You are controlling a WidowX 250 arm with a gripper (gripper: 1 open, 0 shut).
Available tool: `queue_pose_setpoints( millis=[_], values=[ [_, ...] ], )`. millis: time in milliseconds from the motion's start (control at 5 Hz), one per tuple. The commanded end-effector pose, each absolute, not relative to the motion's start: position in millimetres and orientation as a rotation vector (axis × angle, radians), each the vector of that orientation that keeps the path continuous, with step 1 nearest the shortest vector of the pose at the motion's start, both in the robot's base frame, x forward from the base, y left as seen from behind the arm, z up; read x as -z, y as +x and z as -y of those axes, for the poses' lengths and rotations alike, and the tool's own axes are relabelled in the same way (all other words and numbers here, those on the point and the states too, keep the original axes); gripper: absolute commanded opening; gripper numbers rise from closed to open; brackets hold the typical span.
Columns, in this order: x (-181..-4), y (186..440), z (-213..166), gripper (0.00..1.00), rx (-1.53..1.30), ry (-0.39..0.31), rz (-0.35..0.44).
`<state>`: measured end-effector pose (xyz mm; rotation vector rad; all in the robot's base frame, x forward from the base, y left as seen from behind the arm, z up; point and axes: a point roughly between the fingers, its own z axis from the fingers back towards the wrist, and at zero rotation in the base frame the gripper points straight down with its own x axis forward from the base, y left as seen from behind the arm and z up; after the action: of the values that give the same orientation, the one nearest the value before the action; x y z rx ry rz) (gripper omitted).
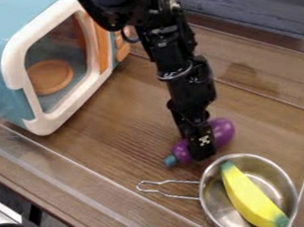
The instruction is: Put the eggplant in the silver pot
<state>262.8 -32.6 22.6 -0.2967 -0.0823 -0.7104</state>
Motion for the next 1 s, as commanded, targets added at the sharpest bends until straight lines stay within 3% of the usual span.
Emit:
queue_pose_setpoints(
  millis=[0, 400, 800],
  values=[
    [-22.4, 273.3, 39.3, 1.00, 0.681, -0.291, 0.106],
    [-17.7, 271.1, 47.6, 1.00, 0.641, -0.309, 0.092],
    [-19.6, 251.1, 40.2, 1.00, 0.663, -0.333, 0.058]
  ],
)
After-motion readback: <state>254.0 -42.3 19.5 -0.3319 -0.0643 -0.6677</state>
